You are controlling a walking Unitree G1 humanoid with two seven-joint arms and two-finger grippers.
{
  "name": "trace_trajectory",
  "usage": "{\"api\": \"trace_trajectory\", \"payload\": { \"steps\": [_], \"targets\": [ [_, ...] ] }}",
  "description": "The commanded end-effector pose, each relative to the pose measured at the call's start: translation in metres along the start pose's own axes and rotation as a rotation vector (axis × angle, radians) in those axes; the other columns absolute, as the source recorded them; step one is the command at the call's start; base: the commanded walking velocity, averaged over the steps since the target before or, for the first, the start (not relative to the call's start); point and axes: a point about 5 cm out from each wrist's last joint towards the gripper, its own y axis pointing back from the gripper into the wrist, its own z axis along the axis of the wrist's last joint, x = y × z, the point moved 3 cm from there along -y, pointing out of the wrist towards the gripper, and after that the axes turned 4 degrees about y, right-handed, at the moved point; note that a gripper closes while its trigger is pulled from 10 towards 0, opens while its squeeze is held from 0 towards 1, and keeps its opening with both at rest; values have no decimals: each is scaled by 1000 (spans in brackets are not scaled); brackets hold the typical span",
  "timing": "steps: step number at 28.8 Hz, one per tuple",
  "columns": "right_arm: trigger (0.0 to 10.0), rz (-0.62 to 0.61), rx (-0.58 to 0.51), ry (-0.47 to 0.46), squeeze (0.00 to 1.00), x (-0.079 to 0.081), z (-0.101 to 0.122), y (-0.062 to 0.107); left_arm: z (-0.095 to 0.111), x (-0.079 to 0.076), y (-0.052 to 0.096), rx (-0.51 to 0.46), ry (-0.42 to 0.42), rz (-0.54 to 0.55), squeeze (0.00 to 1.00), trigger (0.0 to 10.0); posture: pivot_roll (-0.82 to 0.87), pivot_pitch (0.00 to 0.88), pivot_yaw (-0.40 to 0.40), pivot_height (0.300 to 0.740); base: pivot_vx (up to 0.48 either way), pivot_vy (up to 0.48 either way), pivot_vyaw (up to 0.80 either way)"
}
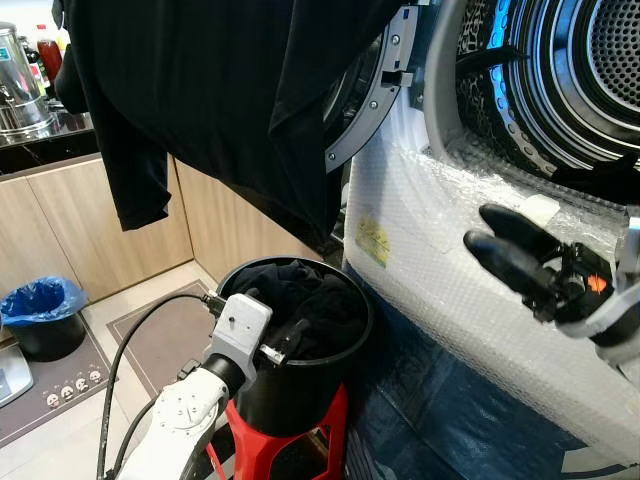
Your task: Clothes washing
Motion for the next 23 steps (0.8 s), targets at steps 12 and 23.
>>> {"api": "trace_trajectory", "payload": {
  "steps": [12, 23],
  "targets": [
    [10000, 73, 167, -83, 0, 30, -26, 15, -40, 13, -15, 83, 96, -25, 0, 10000, -52, 0, -67, 740, 0, 0, 0],
    [10000, 84, 221, -133, 0, 48, -31, 21, -60, 19, -25, 130, 128, -80, 0, 10000, -112, 70, -94, 740, 0, 0, 0]
  ]
}}
